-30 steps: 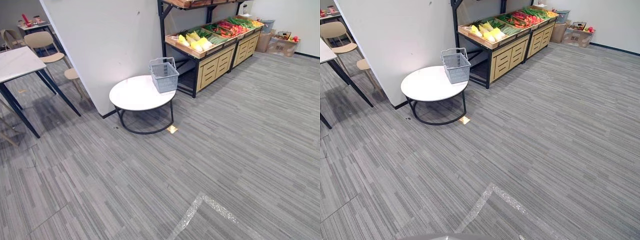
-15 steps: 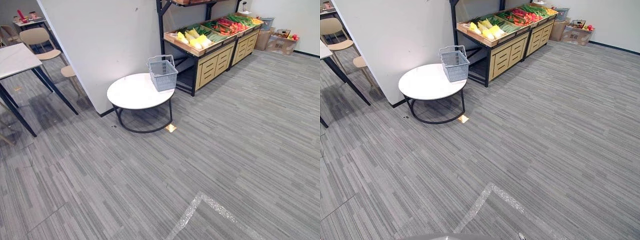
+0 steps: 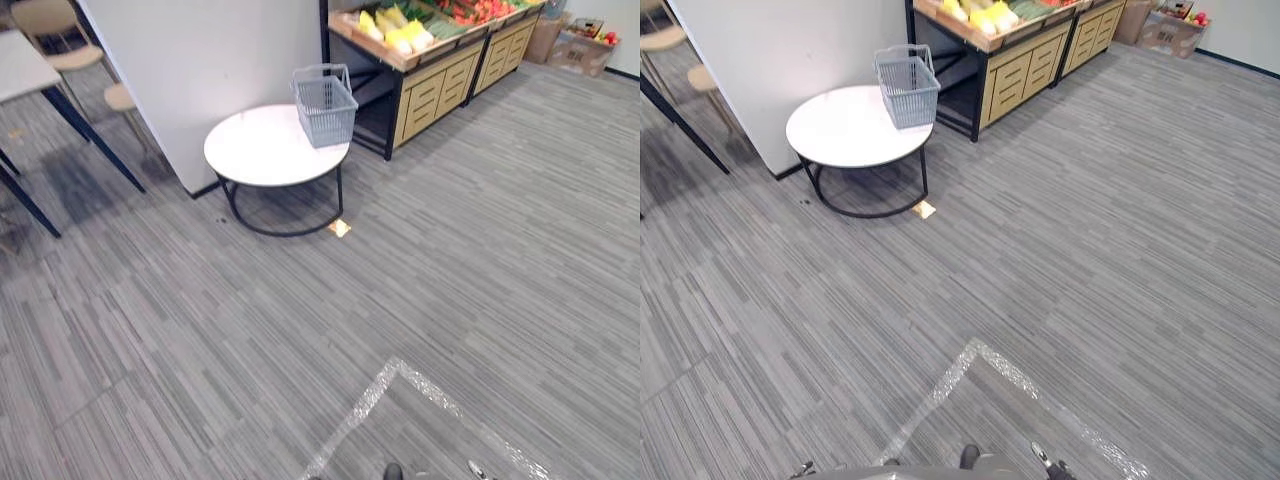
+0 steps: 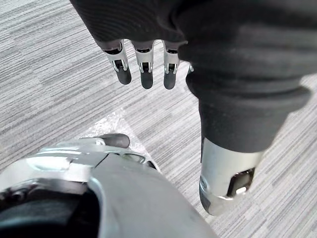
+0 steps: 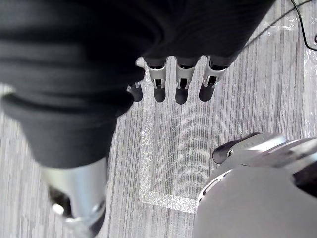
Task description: Pick vegetable in the basket
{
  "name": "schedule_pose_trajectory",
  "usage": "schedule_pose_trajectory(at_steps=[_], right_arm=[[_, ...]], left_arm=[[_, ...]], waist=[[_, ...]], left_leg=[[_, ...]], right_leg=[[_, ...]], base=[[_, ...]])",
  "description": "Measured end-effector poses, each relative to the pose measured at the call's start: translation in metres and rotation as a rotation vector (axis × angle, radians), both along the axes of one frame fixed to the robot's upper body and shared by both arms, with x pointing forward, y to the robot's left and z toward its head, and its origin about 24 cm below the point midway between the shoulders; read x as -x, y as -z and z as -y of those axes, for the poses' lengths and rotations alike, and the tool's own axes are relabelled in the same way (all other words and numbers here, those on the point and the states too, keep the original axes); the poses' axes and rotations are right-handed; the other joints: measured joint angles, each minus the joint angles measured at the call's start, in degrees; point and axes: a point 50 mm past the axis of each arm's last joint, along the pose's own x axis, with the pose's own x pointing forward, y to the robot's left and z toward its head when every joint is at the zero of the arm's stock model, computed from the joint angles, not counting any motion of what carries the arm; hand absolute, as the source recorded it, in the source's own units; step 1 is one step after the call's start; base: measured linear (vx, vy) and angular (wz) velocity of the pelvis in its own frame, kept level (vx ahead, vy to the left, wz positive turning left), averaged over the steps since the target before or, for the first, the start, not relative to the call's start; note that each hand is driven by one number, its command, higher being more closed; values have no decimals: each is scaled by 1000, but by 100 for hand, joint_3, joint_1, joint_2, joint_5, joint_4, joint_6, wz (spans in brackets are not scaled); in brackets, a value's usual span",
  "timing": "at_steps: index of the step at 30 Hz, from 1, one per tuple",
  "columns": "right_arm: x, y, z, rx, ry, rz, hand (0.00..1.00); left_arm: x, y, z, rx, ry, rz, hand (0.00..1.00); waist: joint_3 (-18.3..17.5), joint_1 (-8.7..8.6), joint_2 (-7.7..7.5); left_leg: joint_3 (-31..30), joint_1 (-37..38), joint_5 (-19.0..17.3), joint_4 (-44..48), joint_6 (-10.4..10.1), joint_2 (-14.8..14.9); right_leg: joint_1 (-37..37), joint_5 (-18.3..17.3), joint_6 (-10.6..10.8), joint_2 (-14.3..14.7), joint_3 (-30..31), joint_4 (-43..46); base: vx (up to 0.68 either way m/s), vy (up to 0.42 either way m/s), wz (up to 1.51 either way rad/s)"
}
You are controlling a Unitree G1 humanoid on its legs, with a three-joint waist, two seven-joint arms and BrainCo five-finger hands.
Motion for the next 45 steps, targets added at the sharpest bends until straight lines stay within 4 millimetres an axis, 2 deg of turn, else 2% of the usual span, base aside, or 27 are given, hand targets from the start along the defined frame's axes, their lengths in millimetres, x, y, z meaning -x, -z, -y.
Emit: schedule_pose_trajectory(at_steps=[2, 3, 4, 6, 8, 10, 11, 12, 15, 16, 18, 20, 21, 23, 24, 26, 27, 29, 32, 34, 36, 38, 39, 40, 41, 42, 45], right_arm=[[0, 0, -1, 1, -17, 0, 0], [0, 0, 0, 7, -18, 3, 0], [3, 0, 2, 15, -17, 1, 0], [4, -1, 3, 26, -36, 2, 0], [-3, -2, 5, 32, -30, 20, 0], [-14, -4, 5, 34, -36, 43, 0], [-16, -4, 5, 35, -37, 48, 0], [-17, -5, 7, 43, -41, 56, 0], [-20, -6, 8, 52, -50, 64, 0], [-15, -4, 2, 35, -42, 47, 0], [-10, 0, -16, -23, -15, 33, 0], [-11, 1, -19, -39, -14, 42, 0], [-11, 0, -17, -33, -10, 41, 0], [-7, 0, -11, -21, 4, 29, 0], [-5, 1, -11, -19, -1, 27, 0], [-11, -1, -9, -12, -16, 55, 0], [-15, -3, -5, -1, -29, 79, 0], [-19, -5, -3, 9, -26, 97, 0], [-23, -7, 2, 21, -14, 117, 0], [-23, -8, 7, 36, -12, 121, 0], [-23, -10, 10, 49, -10, 134, 0], [-20, -10, 8, 48, -17, 134, 0], [-18, -10, 12, 58, -19, 131, 0], [-17, -11, 12, 60, -20, 131, 0], [-19, -12, 16, 69, -23, 138, 0], [-20, -12, 17, 72, -25, 140, 0], [-25, -12, 17, 72, -38, 141, 0]], left_arm=[[-8, -3, -4, -5, -51, 48, 0], [-10, -2, 2, 15, -97, 68, 0], [-9, -2, 4, 22, -121, 72, 0], [-9, -2, 6, 28, -134, 84, 0], [-9, -2, 8, 38, -137, 85, 0], [-4, -1, 9, 42, -140, 69, 0], [0, 0, 10, 45, -144, 58, 0], [7, 1, 15, 55, -153, 42, 0], [18, 3, 20, 68, -168, 18, 0], [25, 2, 14, 53, -173, 2, 0], [34, 1, 0, 18, -164, -21, 0], [28, 0, -1, 14, -139, -11, 0], [24, 0, -2, 11, -125, -5, 0], [23, -1, -4, 5, -74, -17, 0], [20, -1, -6, -3, -34, -16, 0], [11, -2, -5, -5, 8, -4, 0], [3, -2, -4, -3, 26, 12, 0], [-2, -2, -3, -4, 33, 22, 0], [-11, -2, 0, 9, 6, 42, 0], [-16, -2, 7, 30, -31, 63, 0], [-18, -1, 13, 52, -87, 82, 0], [-19, -1, 13, 57, -132, 97, 0], [-19, -1, 18, 72, -155, 102, 0], [-20, 0, 20, 81, -163, 108, 0], [-19, 0, 26, 98, -180, 113, 0], [-19, 1, 28, 103, -191, 116, 0], [-22, -1, 25, 106, -204, 135, 0]], waist=[[84, 21, -55], [145, 42, 16], [189, 66, 113], [222, 107, 74], [196, 109, 67], [197, 151, 74], [189, 148, 91], [153, 158, 189], [86, 278, 339], [-59, 328, 115], [-476, 304, -202], [-548, 297, -202], [-547, 299, -207], [-521, 257, -228], [-470, 167, -206], [-388, 65, -166], [-352, 30, -115], [-327, -50, -100], [-236, -117, -25], [-96, -107, 133], [-12, -116, 253], [7, -122, 208], [34, -102, 245], [23, -78, 277], [6, -47, 365], [-11, -23, 395], [-32, -63, 486]], left_leg=[[-59, -884, 15, 2031, 92, 408], [-66, -1232, 258, 3070, 431, 727], [-79, -1395, 515, 3614, 530, 892], [-226, -1724, 522, 4158, 499, 894], [-341, -2113, 238, 3601, 393, 615], [-340, -2218, 309, 2027, 347, 230], [-335, -2193, 446, 1483, 328, 141], [-324, -2176, 884, 184, 260, 51], [-325, -2258, 1263, -661, 238, 177], [-243, -2299, 1813, -278, 401, 45], [-30, -2431, 1474, -27, 726, -266], [121, -2267, 1235, 175, 1066, -344], [132, -2141, 1132, 172, 1089, -392], [148, -1355, 742, -112, 1066, -596], [128, -902, 553, -231, 1082, -707], [95, -264, 274, -346, 1080, -759], [80, 209, 100, -517, 1039, -761], [17, 633, -115, -656, 1030, -767], [-134, 992, -343, -725, 915, -736], [-238, 1201, -529, -745, 763, -645], [-386, 1512, -725, -911, 463, -501], [-433, 1761, -891, -943, 201, -353], [-455, 1948, -904, -881, 111, -172], [-457, 1963, -816, -784, -18, -72], [-474, 1949, -549, -554, -108, 128], [-524, 1901, -387, -369, -131, 220], [-1063, 778, 953, 2151, -36, 785]], right_leg=[[152, -42, -66, 25, -49, -23], [380, -105, -121, 108, -87, -20], [548, -175, -150, 142, -84, -19], [765, -316, -158, 88, -55, -18], [830, -359, -123, -29, -35, -127], [860, -394, -30, -201, 103, -255], [914, -407, 15, -244, 118, -313], [1062, -484, 196, -266, 217, -441], [1417, -798, 528, -307, 417, -553], [1595, -931, 670, -611, 499, -607], [1314, -742, 755, -1015, 684, -256], [998, -93, 670, -1108, 1054, 546], [892, 155, 666, -1122, 1124, 882], [376, 1322, 856, -1293, 1120, 2638], [-70, 1611, 936, -1489, 1021, 3926], [-724, 1308, 679, -1637, 672, 5268], [-1169, 861, 497, -1633, 292, 5635], [-1556, 279, 405, -1600, -276, 5246], [-1877, 135, 372, -1487, -975, 3464], [-1894, 365, 509, -1248, -1035, 1772], [-1909, 1043, 605, -1015, -808, -160], [-1884, 1165, 642, -967, -581, -520], [-1937, 1711, 478, -901, -565, -44], [-2037, 1709, 450, -885, -571, 335], [-2129, 1285, 191, -792, -621, 858], [-2104, 1135, 121, -736, -659, 972], [-1423, 635, 19, -469, -968, 775]], base=[[42, -165, 6], [85, -96, 8], [137, -26, 6], [167, 2, 7], [243, 35, 4], [304, 93, -26], [337, 131, -30], [307, 137, -25], [504, 300, -45], [539, 356, -56], [592, 277, -24], [670, 307, -11], [618, 310, -12], [566, 286, -4], [487, 247, 7], [508, 218, 0], [468, 160, -4], [387, 67, 11], [464, -50, 32], [542, -109, 28], [631, -153, 39], [684, -236, 50], [709, -289, 41], [693, -340, 22], [563, -322, 9], [860, -525, 6], [640, -340, 24]])
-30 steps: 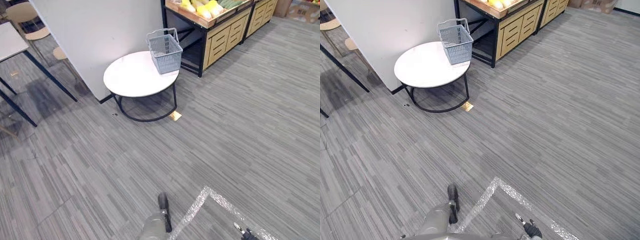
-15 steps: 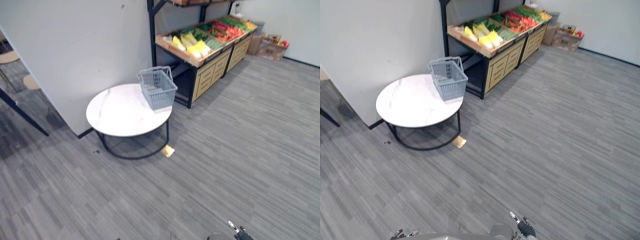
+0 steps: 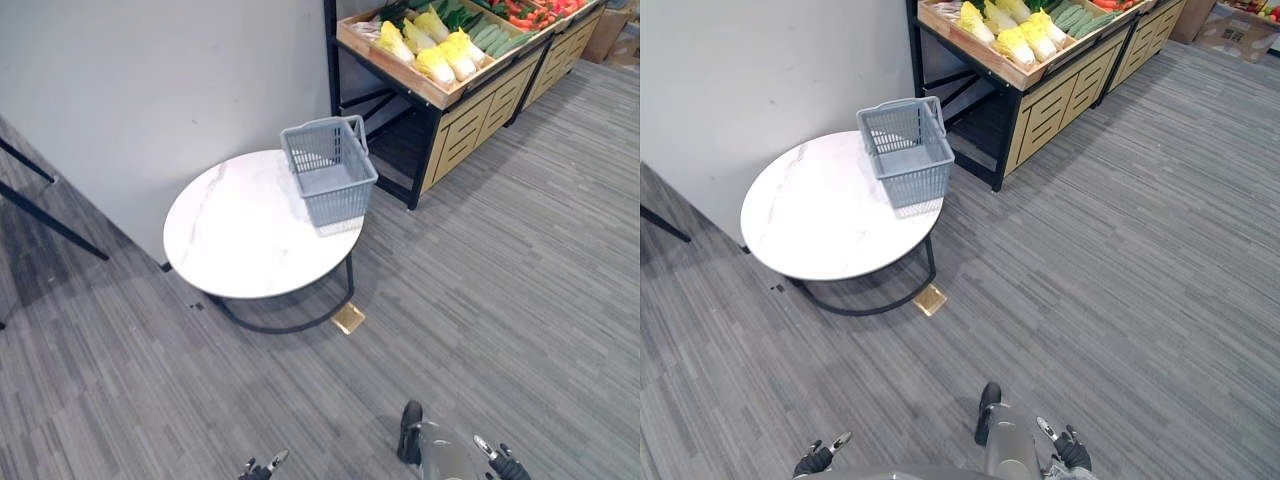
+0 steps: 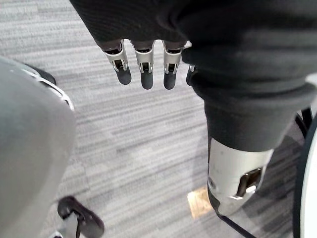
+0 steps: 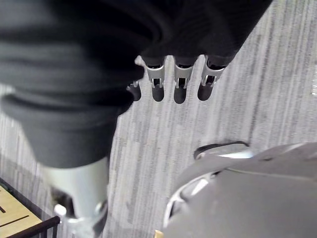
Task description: Pick vegetable in the basket
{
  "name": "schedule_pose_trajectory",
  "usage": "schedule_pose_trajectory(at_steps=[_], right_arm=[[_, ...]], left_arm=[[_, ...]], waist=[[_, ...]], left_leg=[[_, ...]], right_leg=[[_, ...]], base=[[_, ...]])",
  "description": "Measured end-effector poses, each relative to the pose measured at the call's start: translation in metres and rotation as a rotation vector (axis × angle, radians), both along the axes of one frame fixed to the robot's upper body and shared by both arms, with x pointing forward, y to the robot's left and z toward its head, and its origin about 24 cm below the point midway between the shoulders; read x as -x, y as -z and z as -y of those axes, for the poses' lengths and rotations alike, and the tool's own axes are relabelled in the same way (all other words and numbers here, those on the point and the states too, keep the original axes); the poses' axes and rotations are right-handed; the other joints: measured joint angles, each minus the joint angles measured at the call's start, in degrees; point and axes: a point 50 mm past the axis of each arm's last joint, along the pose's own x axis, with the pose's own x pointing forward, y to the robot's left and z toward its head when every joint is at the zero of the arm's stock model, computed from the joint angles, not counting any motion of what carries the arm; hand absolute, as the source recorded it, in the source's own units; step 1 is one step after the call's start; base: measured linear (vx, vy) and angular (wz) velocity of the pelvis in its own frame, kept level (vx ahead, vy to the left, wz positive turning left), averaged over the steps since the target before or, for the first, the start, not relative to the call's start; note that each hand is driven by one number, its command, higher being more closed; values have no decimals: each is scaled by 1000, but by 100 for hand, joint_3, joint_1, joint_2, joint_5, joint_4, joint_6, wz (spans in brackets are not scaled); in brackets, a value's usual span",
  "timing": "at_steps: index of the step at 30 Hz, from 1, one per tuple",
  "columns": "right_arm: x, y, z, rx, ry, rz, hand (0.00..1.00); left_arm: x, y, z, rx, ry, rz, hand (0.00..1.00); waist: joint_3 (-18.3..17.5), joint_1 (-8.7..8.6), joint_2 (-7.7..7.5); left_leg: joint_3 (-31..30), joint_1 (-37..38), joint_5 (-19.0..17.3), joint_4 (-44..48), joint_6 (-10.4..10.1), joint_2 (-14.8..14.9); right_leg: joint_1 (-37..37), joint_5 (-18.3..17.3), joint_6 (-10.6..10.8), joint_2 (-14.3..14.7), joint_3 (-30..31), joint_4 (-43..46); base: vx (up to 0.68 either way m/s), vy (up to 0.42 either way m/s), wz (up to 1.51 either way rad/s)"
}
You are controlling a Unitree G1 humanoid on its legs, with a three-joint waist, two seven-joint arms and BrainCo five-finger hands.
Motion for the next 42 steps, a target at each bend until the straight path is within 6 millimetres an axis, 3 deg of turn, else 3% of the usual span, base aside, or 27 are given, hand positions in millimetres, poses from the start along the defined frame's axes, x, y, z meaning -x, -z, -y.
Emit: schedule_pose_trajectory(at_steps=[1, 2, 5, 8, 10, 11, 12, 13, 14, 15, 17, 19, 20, 21, 22, 23, 25, 26, 29, 32, 33, 34, 35, 36, 38, 40, 42], right_arm=[[0, 0, 1, 7, -21, -6, 0], [-4, -1, 0, 12, -58, -8, 0], [-16, -1, -15, -6, -128, 11, 0], [-33, -3, -25, -26, -142, 52, 0], [-34, -4, -27, -30, -141, 56, 0], [-32, -3, -26, -25, -146, 50, 0], [-29, -3, -21, -11, -156, 38, 0], [-29, -2, -24, -14, -166, 35, 0], [-32, -2, -31, -27, -186, 39, 0], [-39, -3, -37, -32, -219, 53, 0], [-46, -5, -39, -27, -249, 69, 0], [-48, -6, -40, -21, -280, 75, 0], [-48, -6, -43, -22, -301, 78, 0], [-48, -6, -46, -25, -312, 79, 0], [-47, -6, -49, -31, -321, 84, 0], [-50, -7, -47, -21, -329, 98, 0], [-50, -8, -46, -10, -349, 99, 0], [-49, -8, -45, -9, -346, 100, 0], [-49, -8, -43, -6, -341, 100, 0], [-49, -8, -44, -9, -342, 101, 0], [-47, -8, -45, -11, -342, 98, 0], [-42, -5, -50, -26, -340, 85, 0], [-36, -3, -50, -32, -338, 66, 0], [-38, -5, -36, 5, -341, 59, 0], [-45, -9, -17, 61, -359, 60, 0], [-49, -11, -15, 72, -372, 67, 0], [-42, -9, -13, 73, -364, 51, 0]], left_arm=[[-5, -1, -1, -6, 0, 17, 0], [-12, -4, -4, -11, -6, 41, 0], [-22, -7, -6, -16, -30, 92, 0], [-27, -10, -6, -19, -45, 123, 0], [-25, -9, -6, -21, -56, 115, 0], [-23, -8, -4, -19, -56, 102, 0], [-15, -5, -1, -9, -48, 72, 0], [-12, -4, -3, -9, -45, 58, 0], [-11, -5, -13, -39, -27, 49, 0], [-6, -5, -19, -49, -28, 30, 0], [2, -3, -21, -48, -28, -5, 0], [15, 0, -18, -38, -18, -51, 0], [19, 1, -16, -37, 7, -69, 0], [20, 1, -16, -41, 31, -77, 0], [19, 1, -18, -52, 77, -87, 0], [19, 1, -20, -61, 94, -90, 0], [17, 0, -20, -67, 101, -86, 0], [14, 0, -20, -71, 102, -81, 0], [9, -1, -18, -74, 104, -71, 0], [10, -1, -19, -78, 102, -73, 0], [11, -1, -21, -83, 102, -73, 0], [14, -2, -29, -103, 103, -77, 0], [15, -2, -32, -109, 97, -88, 0], [21, 1, -21, -77, 85, -102, 0], [27, 5, -2, -20, 58, -111, 0], [30, 6, 0, -9, 27, -118, 0], [30, 5, -4, -8, 32, -109, 0]], waist=[[55, 17, -21], [92, 82, -11], [121, 246, -153], [126, 341, -105], [121, 389, -122], [98, 386, -92], [21, 390, 35], [-56, 356, 46], [-96, 322, -254], [-137, 333, -419], [-141, 342, -480], [-170, 350, -416], [-172, 314, -347], [-148, 290, -314], [-126, 198, -307], [-137, 155, -356], [-139, 153, -351], [-140, 137, -345], [-131, 155, -316], [-146, 169, -338], [-167, 172, -382], [-261, 168, -609], [-292, 180, -641], [-381, 186, -406], [-388, 197, 41], [-386, 197, 94], [-338, 127, -39]], left_leg=[[-237, -650, 547, 1299, -30, 227], [-76, -1147, 456, 2369, 11, 405], [407, -1953, -160, 2966, 147, 336], [1015, -2695, -654, 1971, 196, 296], [1607, -2670, -630, 570, 287, 96], [2022, -2542, -286, -499, 379, -103], [2425, -2433, 140, -1416, 753, -225], [2538, -2319, 1, -1629, 1073, -327], [2640, -2261, 13, -1880, 1061, -620], [2683, -2241, -54, -1987, 1143, -808], [2707, -1989, -175, -2150, 1179, -1015], [2717, -1521, -320, -2501, 1012, -1132], [2663, -1249, -393, -2654, 930, -1124], [2603, -1153, -431, -2685, 908, -1124], [2471, -980, -495, -2711, 853, -1144], [2416, -782, -517, -2813, 817, -1199], [2241, -590, -567, -2876, 732, -1195], [2086, -570, -590, -2865, 682, -1172], [1663, -582, -588, -2844, 465, -1039], [1197, -593, -591, -2838, -21, -742], [1131, -603, -564, -2851, -96, -707], [974, -608, -529, -2907, -291, -739], [845, -549, -510, -2988, -479, -679], [859, -604, -374, -3088, -649, -411], [937, -495, -147, -3314, -738, 19], [932, -486, 305, -3433, -807, 224], [882, -713, 898, -3369, -634, 252]], right_leg=[[440, -123, -40, 77, -115, -207], [921, -215, -102, 134, -157, -409], [1819, -355, -18, 49, -160, -930], [2347, -470, 182, 22, -237, -1284], [2619, -566, 348, -76, -268, -1376], [2759, -665, 502, -109, -302, -1423], [2856, -809, 673, -25, -246, -1443], [2895, -857, 674, -44, -225, -1469], [2847, -833, 598, -216, -70, -1521], [2815, -783, 559, -345, 71, -1513], [2814, -695, 580, -529, 247, -1186], [2485, -605, 718, -723, 469, 61], [1950, -339, 1230, -891, 607, 1400], [1678, -243, 1417, -959, 691, 2019], [1285, -325, 1297, -1111, 658, 2921], [1019, -549, 1167, -1299, 444, 3240], [835, -768, 800, -1415, 114, 2826], [755, -796, 750, -1449, 13, 2270], [706, -682, 835, -1408, 160, 732], [651, 28, 915, -1264, 825, -538], [652, 208, 941, -1237, 958, -694], [661, 651, 1068, -1282, 1085, -912], [688, 526, 1260, -1260, 992, -862], [702, 458, 1093, -925, 863, -861], [741, 320, 885, -451, 709, -869], [765, 208, 692, -236, 571, -850], [969, 99, 530, -247, 148, -884]], base=[[620, -216, 31], [695, -219, 22], [489, -127, 7], [337, 24, 4], [447, 151, 3], [554, 253, 15], [464, 223, 23], [459, 200, 34], [415, 187, 32], [485, 224, 25], [297, 183, 4], [323, 211, -10], [203, 103, -1], [238, 84, 31], [234, 48, 52], [224, 40, 55], [232, -15, 50], [307, -116, 76], [276, -205, 69], [293, -387, 65], [237, -454, 66], [182, -417, 62], [237, -490, 59], [264, -391, 34], [300, -378, 0], [176, -275, 12], [135, -298, 74]])
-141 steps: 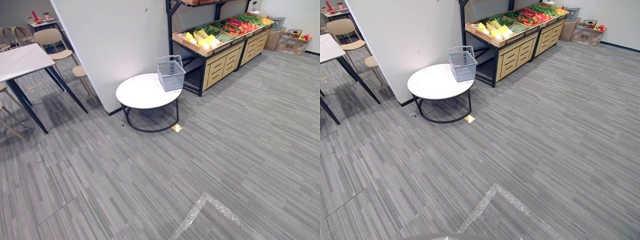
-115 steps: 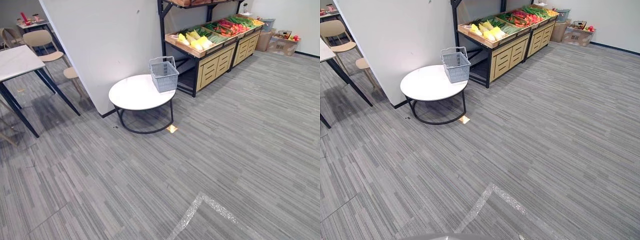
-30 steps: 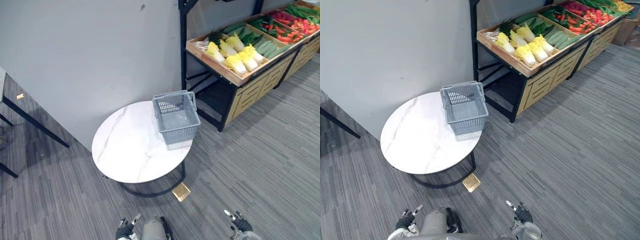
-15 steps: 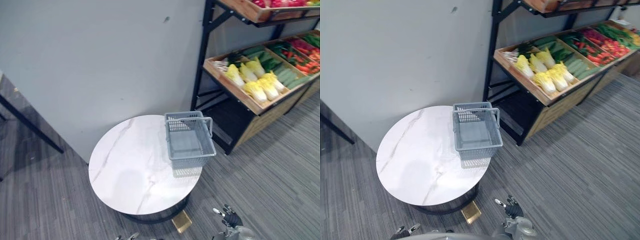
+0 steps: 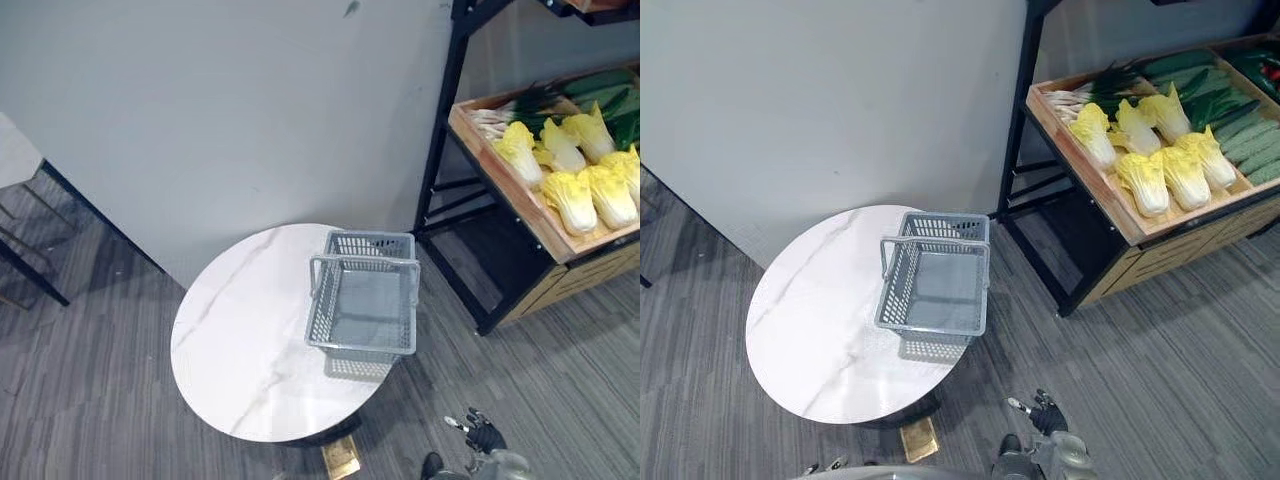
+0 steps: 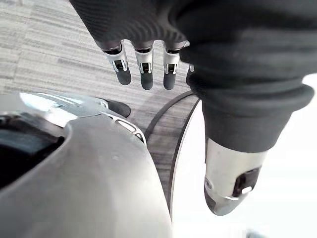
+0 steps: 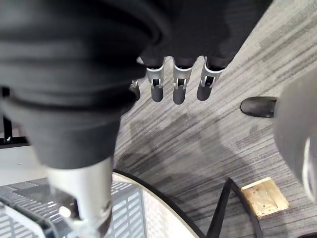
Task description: Pick vegetable in the basket
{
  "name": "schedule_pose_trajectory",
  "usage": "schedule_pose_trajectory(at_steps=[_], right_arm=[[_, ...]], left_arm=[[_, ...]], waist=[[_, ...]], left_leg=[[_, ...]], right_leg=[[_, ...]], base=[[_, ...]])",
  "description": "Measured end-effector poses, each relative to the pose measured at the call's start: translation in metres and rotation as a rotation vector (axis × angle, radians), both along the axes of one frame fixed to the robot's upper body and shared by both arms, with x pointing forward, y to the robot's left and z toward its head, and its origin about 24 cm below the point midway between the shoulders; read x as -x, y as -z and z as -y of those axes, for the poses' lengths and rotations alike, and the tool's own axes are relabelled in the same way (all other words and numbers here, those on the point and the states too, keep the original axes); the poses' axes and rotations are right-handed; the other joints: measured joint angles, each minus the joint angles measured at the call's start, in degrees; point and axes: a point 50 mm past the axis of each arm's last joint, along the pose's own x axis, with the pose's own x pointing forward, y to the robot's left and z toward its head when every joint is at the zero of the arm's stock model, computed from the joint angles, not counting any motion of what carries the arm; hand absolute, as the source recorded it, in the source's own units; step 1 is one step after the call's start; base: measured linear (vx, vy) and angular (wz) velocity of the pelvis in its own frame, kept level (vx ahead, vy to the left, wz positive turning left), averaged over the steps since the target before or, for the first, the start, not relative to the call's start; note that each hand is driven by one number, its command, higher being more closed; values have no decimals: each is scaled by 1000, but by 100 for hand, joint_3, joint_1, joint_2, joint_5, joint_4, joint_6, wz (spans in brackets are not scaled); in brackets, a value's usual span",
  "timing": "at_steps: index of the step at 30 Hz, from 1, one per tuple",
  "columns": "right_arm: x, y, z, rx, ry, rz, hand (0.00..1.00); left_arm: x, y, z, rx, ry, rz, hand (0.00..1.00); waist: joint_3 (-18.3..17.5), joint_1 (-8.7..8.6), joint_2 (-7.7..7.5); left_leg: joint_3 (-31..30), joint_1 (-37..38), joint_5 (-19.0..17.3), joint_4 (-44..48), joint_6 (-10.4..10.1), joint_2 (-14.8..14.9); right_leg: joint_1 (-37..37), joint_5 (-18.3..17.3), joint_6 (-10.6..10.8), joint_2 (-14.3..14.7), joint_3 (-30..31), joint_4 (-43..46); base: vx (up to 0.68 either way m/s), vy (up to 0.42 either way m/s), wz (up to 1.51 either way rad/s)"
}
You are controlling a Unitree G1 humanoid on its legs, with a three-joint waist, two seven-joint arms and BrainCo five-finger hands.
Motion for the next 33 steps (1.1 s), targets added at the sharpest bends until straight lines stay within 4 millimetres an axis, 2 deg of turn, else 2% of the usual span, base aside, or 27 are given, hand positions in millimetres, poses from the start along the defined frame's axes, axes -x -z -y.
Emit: schedule_pose_trajectory(at_steps=[1, 3, 6, 8, 9, 10, 14, 15, 17, 19, 20, 21, 24, 29, 31, 33], right_arm=[[3, 1, 1, 2, 4, -8, 0], [8, -1, 11, 33, 23, -9, 0], [-12, -15, 17, 69, 30, 100, 0], [-40, -41, 22, 144, -23, 254, 0], [-47, -49, 23, 170, -29, 297, 0], [-64, -70, 30, 240, -49, 402, 0], [-97, -129, 36, 512, -197, 632, 0], [-110, -150, 38, 599, -241, 711, 0], [-127, -177, 40, 702, -285, 801, 0], [-146, -206, 34, 790, -344, 907, 0], [-150, -215, 30, 812, -368, 941, 0], [-158, -231, 21, 854, -423, 1005, 0], [-178, -261, -4, 926, -537, 1129, 0], [-201, -289, -39, 927, -640, 1244, 0], [-212, -295, -47, 950, -683, 1243, 0], [-220, -298, -47, 974, -688, 1220, 0]], left_arm=[[-1, 0, -1, -1, 2, 3, 0], [-3, -1, -4, -12, 21, 10, 0], [-6, -2, -4, -29, 35, 15, 0], [-6, -2, -5, -39, 50, 13, 0], [-7, -3, -5, -44, 63, 13, 0], [-8, -3, -5, -49, 98, 11, 0], [-10, -6, -16, -92, 172, 7, 0], [-11, -6, -18, -103, 204, 2, 0], [-13, -6, -17, -110, 236, 3, 0], [-17, -7, -16, -112, 255, 13, 0], [-19, -7, -16, -114, 261, 15, 0], [-21, -7, -16, -115, 267, 20, 0], [-30, -8, -15, -117, 271, 45, 0], [-40, -11, -16, -125, 276, 76, 0], [-44, -12, -16, -128, 277, 89, 0], [-49, -13, -16, -131, 279, 98, 0]], waist=[[12, -18, -19], [14, -29, -20], [13, -34, -18], [5, -34, -6], [-2, -33, 3], [-39, -44, 60], [-21, -85, -167], [-10, -107, -200], [1, -103, -195], [64, -68, -158], [102, -51, -156], [171, -5, -162], [316, 120, -193], [508, 217, -231], [599, 291, -260], [674, 352, -257]], left_leg=[[19, -71, 113, 12, 51, -1], [324, -213, 311, -30, 286, -28], [344, -263, 341, -250, 323, -175], [479, -315, 234, -460, 281, -194], [483, -373, 140, -460, 285, -191], [491, -512, -221, -460, 279, -197], [474, -795, -295, -460, 393, -628], [487, -857, -279, -459, 500, -759], [506, -875, -284, -458, 545, -929], [484, -884, -294, -458, 561, -1013], [472, -884, -294, -459, 561, -1015], [458, -892, -294, -459, 561, -1004], [415, -926, -291, -459, 564, -962], [266, -1048, -253, -457, 614, -984], [223, -1065, -243, -457, 627, -984], [119, -1073, -226, -457, 648, -990]], right_leg=[[68, -18, -26, -8, -122, -39], [165, -79, -82, -18, -442, -127], [127, -80, -65, -31, -552, -189], [-59, -73, 46, -9, -535, -225], [-122, -48, 83, -3, -528, -236], [-280, 7, 164, 7, -484, -244], [-432, 408, 359, -270, -145, -604], [-447, 552, 378, -369, -87, -746], [-443, 676, 441, -507, -27, -865], [-445, 759, 449, -575, -1, -908], [-446, 760, 450, -575, 0, -908], [-453, 761, 449, -561, -4, -906], [-469, 761, 448, -512, -24, -905], [-534, 778, 426, -524, -92, -890], [-523, 779, 425, -524, -126, -890], [-474, 778, 425, -530, -198, -890]], base=[[83, -182, 93], [40, -94, 78], [-33, -13, 30], [-111, 89, 1], [-108, 125, -3], [-86, 177, -2], [-31, 176, 4], [27, 145, 1], [47, 115, -1], [44, 74, -2], [0, 0, 0], [0, 0, 0], [34, -16, 2], [39, -8, 7], [29, -7, 12], [18, -4, 19]])
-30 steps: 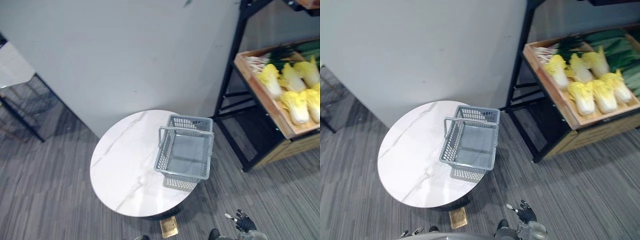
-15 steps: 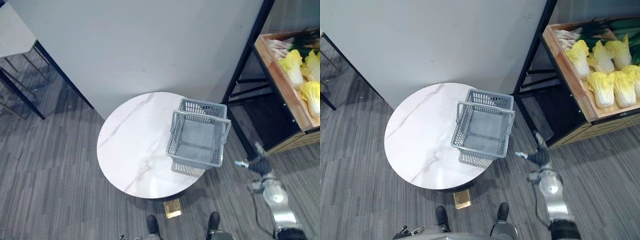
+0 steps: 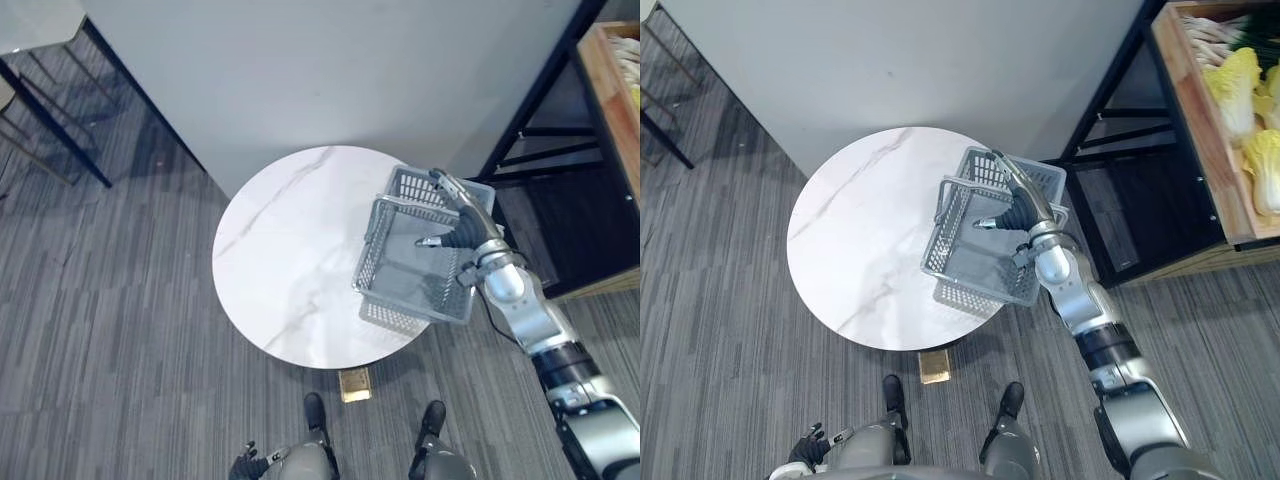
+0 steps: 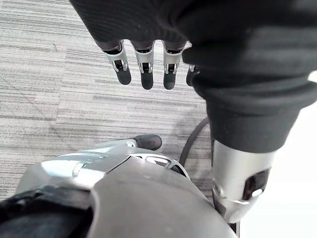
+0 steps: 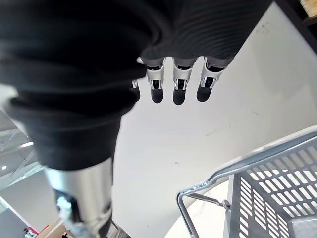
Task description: Pick vegetable in the basket
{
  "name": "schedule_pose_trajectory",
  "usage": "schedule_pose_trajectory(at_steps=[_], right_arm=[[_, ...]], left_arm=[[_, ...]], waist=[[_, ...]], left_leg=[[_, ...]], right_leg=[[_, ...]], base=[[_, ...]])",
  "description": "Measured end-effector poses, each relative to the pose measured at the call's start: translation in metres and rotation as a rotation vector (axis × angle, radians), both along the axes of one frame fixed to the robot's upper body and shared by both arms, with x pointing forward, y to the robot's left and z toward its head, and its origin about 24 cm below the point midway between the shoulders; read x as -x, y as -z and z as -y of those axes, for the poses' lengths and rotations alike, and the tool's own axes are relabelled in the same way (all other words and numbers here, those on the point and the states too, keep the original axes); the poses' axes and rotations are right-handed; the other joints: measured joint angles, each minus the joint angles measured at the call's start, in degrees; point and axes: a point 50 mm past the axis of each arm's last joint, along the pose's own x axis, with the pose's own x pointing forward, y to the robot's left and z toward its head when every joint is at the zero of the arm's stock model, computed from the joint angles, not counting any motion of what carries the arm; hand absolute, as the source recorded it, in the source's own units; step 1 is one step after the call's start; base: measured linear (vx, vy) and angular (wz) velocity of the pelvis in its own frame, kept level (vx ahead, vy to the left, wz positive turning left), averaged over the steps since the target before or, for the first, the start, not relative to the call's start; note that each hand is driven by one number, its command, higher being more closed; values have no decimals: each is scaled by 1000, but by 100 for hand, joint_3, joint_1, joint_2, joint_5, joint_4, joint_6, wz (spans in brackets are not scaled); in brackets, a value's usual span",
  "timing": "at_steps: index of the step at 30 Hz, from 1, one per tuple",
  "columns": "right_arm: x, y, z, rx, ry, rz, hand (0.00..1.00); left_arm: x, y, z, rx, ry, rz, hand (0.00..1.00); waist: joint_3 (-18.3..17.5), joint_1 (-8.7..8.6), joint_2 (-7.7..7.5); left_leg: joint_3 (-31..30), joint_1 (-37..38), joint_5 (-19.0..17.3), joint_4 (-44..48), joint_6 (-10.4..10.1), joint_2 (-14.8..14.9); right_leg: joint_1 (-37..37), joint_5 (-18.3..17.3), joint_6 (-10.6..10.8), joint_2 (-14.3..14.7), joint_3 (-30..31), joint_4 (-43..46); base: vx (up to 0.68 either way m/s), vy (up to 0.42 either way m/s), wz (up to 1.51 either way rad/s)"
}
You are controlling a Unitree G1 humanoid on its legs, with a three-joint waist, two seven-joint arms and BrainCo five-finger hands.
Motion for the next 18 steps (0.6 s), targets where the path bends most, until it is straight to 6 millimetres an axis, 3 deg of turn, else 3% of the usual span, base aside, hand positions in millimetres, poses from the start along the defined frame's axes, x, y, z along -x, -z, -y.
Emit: schedule_pose_trajectory(at_steps=[7, 18], right_arm=[[-25, -4, 6, 30, 84, -59, 0], [-39, -5, 23, 125, 189, -90, 0]], left_arm=[[-8, -2, 0, -5, 1, 25, 0], [-15, -5, -1, -12, 8, 53, 0]], waist=[[308, 54, -44], [620, 24, -64]], left_leg=[[-192, -88, 60, 0, 31, -38], [-203, -117, 63, -1, 31, -48]], right_leg=[[44, -1, 0, -39, -150, 0], [-38, 11, -15, -38, -93, -4]], base=[[2, 5, 14], [16, -1, -2]])
